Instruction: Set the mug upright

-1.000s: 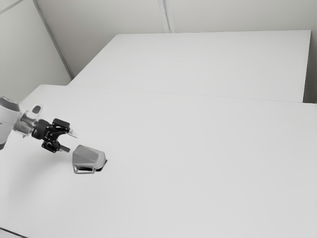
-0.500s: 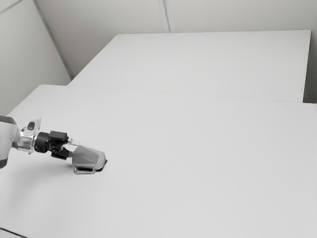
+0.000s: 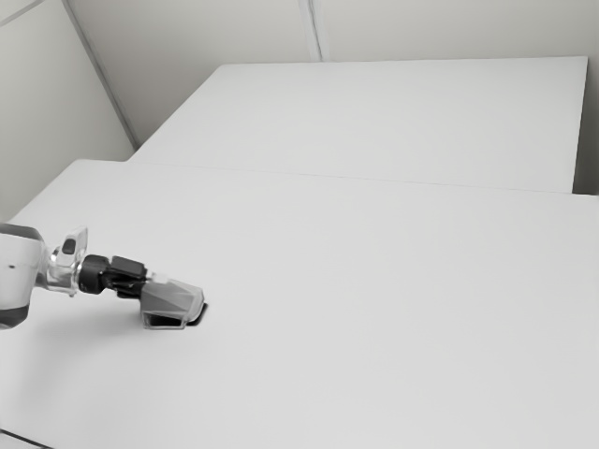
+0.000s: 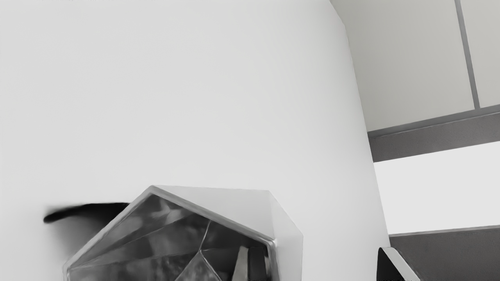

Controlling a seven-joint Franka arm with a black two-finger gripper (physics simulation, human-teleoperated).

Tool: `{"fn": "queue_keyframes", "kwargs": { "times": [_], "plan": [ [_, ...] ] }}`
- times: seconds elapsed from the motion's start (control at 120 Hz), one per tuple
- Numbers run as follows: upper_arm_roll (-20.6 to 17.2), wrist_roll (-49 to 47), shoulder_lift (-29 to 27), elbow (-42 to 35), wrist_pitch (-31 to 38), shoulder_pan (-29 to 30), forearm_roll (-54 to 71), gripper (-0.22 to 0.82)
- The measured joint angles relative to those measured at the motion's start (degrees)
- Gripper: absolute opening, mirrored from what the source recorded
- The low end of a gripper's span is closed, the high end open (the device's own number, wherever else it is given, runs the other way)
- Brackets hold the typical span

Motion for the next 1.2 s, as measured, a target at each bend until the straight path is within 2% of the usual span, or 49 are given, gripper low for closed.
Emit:
{"fn": "queue_keyframes", "kwargs": {
  "times": [0.092,0.2,0.4,0.533,0.6,0.683,0.775,0.867,0.942,1.008,1.2],
  "plan": [
    [0.00,0.54,-0.06,0.00,0.45,-0.20,-0.03,0.04],
    [-0.01,1.05,-0.07,0.00,0.77,-0.29,-0.05,-0.06],
    [0.02,1.77,-0.64,0.03,0.96,-0.30,-0.05,-0.14],
    [-0.51,1.75,-3.93,1.90,1.32,-0.75,1.31,-0.16],
    [-2.21,0.79,-5.84,6.60,2.21,-1.60,6.02,-0.17],
    [-6.47,-0.93,-7.51,12.15,6.02,-2.55,15.08,-0.17],
    [-10.70,-4.68,-9.03,14.91,11.46,-4.17,27.86,-0.18],
    [-13.27,-10.53,-10.00,15.40,16.15,-6.70,39.67,-0.18],
    [-14.71,-16.45,-13.74,12.87,19.56,-9.11,47.85,-0.18],
    [-16.04,-22.35,-18.23,7.55,22.54,-10.92,53.66,-0.18],
    [-17.51,-37.79,-25.92,-6.77,32.81,-9.53,60.32,-0.18]
  ]
}}
